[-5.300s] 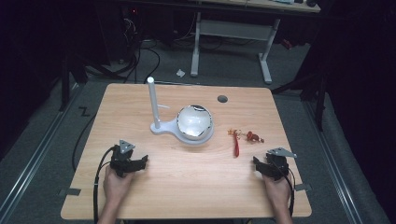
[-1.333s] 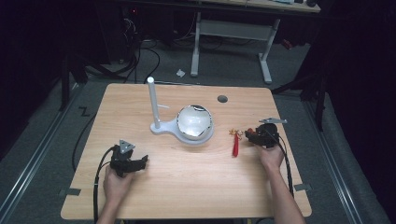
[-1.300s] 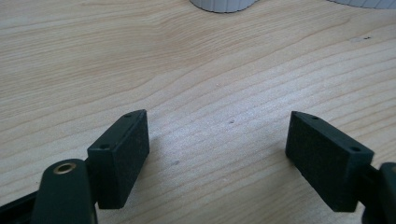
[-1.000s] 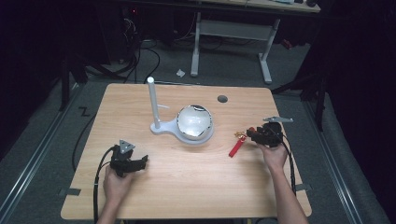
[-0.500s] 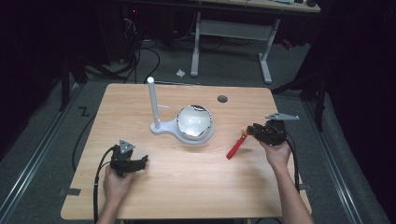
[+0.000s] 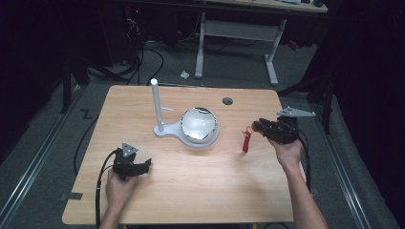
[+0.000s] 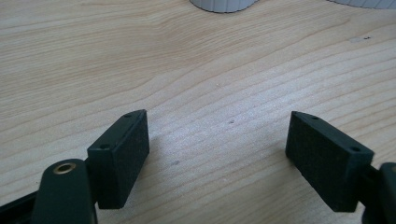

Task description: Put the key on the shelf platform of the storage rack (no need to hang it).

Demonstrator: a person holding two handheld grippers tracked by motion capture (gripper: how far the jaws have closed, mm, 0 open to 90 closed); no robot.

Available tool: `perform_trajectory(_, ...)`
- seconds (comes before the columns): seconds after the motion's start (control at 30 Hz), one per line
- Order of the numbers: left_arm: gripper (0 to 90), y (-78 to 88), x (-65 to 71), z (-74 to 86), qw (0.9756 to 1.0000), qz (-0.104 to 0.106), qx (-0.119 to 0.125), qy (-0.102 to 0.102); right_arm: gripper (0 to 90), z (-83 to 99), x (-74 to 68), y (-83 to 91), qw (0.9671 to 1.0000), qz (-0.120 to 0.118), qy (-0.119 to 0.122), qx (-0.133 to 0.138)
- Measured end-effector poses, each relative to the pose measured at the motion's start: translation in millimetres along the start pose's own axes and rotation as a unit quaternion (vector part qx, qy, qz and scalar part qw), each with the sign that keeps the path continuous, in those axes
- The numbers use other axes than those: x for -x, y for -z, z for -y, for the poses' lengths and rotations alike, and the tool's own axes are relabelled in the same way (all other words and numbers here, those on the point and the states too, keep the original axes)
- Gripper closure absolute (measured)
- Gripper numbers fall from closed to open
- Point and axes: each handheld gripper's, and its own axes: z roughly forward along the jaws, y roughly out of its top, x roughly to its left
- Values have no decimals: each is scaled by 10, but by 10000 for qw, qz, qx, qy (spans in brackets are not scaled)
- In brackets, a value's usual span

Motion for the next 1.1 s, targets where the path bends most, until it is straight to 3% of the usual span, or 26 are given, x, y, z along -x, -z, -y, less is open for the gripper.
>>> perform_trajectory(0.47,219,0,0,0,10000,0,-1,0,679,-248,-261,141,9978,-528,284,275)
perform_trajectory(0.7,219,0,1,0,10000,3,0,-5,679,-408,-468,127,9943,-917,413,345)
perform_trajectory(1.1,219,0,0,0,10000,3,-1,-6,679,-713,-741,10,9888,-1296,647,365)
